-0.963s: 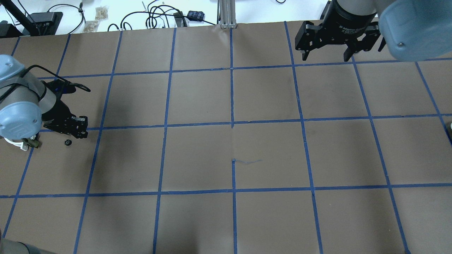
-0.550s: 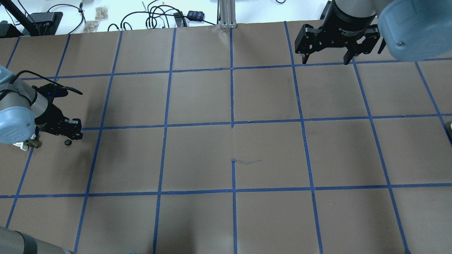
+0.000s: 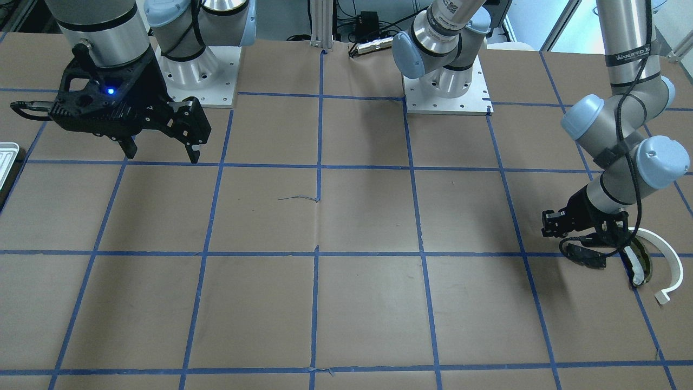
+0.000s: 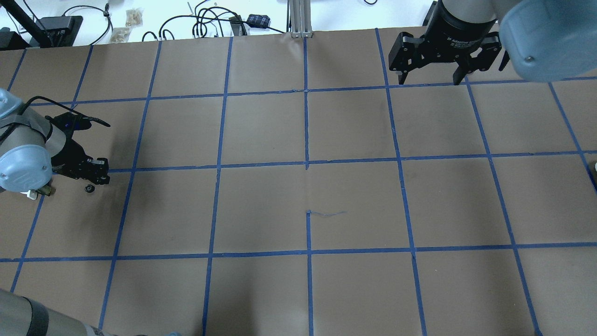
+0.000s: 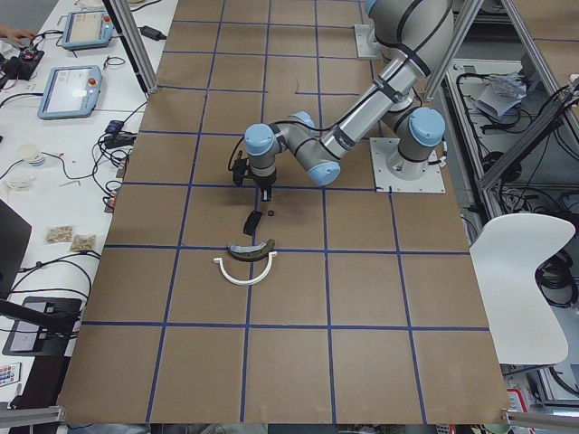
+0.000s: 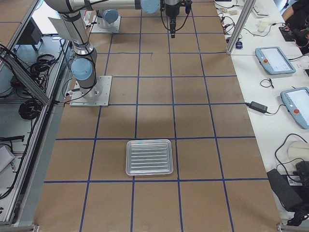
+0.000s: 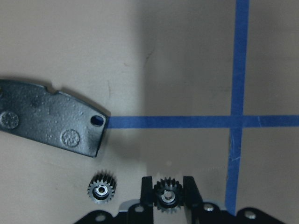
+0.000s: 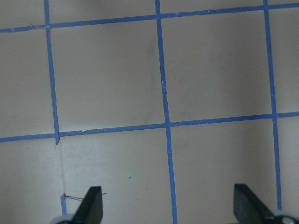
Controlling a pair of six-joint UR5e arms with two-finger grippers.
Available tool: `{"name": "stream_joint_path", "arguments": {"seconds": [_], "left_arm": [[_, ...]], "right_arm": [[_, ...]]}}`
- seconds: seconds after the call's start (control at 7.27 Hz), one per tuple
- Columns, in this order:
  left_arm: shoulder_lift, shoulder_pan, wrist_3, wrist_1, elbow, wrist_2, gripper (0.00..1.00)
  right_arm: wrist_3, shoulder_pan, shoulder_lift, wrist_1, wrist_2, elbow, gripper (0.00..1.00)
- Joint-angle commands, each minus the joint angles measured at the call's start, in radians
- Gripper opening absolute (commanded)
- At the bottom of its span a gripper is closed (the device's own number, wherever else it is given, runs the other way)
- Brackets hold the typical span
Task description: Place bearing gear from tray to pile
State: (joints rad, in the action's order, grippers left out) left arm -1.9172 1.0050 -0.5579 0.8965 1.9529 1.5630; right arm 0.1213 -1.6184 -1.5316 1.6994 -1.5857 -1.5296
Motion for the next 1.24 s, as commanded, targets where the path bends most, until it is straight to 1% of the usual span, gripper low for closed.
{"name": "stream_joint_path", "arguments": {"seconds": [0.0,1.1], "left_arm": [[-0.005,0.0,0.003,-0.001,-0.002,0.002,0.0],[-0.006,-0.002,-0.004,-0.002,0.003,0.019,0.0]], "right_arm": [[-0.002,0.0,0.002,-0.001,-0.007,0.0,1.0],[-0.005,0.0,0.001,-0.001,-0.01,0.0,1.0]]}}
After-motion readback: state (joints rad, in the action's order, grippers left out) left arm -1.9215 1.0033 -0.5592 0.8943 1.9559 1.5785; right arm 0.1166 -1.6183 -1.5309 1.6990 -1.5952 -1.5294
